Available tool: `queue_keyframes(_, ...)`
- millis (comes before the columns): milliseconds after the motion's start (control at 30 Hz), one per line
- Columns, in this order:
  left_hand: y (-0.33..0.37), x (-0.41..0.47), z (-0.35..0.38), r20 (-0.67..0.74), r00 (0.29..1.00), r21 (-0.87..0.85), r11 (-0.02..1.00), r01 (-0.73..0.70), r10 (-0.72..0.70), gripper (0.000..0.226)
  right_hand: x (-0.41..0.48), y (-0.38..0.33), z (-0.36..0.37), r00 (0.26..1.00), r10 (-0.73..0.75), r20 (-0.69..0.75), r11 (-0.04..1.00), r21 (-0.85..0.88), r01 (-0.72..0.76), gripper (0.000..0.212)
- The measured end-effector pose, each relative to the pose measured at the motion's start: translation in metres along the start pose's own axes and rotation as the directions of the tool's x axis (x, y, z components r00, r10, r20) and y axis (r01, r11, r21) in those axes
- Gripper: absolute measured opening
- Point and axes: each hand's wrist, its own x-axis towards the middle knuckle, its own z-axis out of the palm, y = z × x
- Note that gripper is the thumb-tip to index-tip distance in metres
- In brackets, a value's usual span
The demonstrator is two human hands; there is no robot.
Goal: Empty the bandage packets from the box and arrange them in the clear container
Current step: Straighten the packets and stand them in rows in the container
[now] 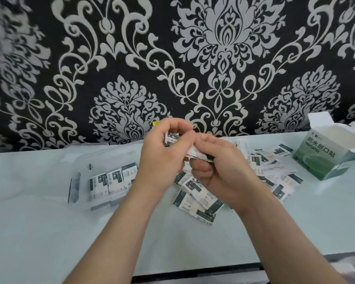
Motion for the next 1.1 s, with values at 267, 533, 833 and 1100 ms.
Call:
queue_keyframes(267,-0.004,-0.002,-0.036,-0.183,0.93,0.33,0.911,-0.248,0.32,0.026,0.01,0.025,0.03,0.992,0.093,0.088,0.98,0.168,-0.107,0.014)
queue_keyframes(533,-0.002,0.006,-0.069,-0.365,0.927,0.146,0.978,0.146,-0.084,0.043,0.003,0.013,0.038,0.977,-0.046,0.209,0.775,-0.61,0.167,0.023)
queue_keyframes(833,-0.004,0.01,-0.089,-0.261,0.87,-0.178,0.907,0.383,-0.418,0.019,0.013,0.024,0.07,0.847,-0.465,0.258,0.515,-0.699,0.496,0.015)
queue_keyframes(1100,-0.013,0.016,-0.099,-0.341,0.891,0.09,0.934,0.347,-0.298,0.021,0.019,0.014,0.065,0.766,-0.508,0.394,0.161,-0.831,0.533,0.025)
